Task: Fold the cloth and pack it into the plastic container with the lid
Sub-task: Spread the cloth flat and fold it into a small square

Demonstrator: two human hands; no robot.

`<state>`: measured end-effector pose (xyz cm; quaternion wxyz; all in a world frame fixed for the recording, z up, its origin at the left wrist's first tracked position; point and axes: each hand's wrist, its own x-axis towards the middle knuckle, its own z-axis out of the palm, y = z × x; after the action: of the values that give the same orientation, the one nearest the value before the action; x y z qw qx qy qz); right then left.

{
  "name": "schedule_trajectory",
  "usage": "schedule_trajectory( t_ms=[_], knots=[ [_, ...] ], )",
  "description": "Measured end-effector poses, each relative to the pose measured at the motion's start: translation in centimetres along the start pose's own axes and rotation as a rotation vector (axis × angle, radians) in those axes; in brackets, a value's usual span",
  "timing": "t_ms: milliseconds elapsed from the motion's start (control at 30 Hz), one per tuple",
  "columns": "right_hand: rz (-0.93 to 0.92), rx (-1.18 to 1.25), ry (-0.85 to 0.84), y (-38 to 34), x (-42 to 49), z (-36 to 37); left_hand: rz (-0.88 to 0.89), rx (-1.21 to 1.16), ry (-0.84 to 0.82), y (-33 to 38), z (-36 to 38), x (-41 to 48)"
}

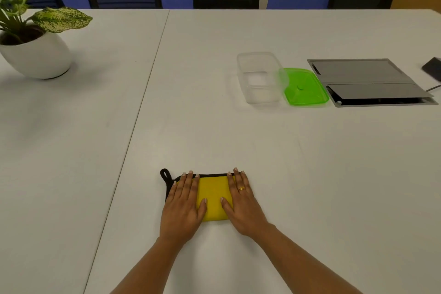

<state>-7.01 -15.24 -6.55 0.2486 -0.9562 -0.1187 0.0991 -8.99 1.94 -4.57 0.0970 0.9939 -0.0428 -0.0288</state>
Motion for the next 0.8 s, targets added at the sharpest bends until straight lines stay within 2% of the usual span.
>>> schedule_trajectory(
  t_ms=[333,633,800],
  knots=[
    [-0.025,-0.044,-0.17,-4.0,4.3,0.4,0.024,0.019,0.02,-5.2,-0.8,2.1],
    [-0.038,-0.009,-0.216,-4.8,6.5,-0.2,-0.022,0.073,-0.091,-7.3,-1.6,4.2],
    [-0.055,0.115,-0.186,-3.9,7.2,-1.3,-0.146,-0.034,0.009,-4.6,-1.7,4.9]
  ],
)
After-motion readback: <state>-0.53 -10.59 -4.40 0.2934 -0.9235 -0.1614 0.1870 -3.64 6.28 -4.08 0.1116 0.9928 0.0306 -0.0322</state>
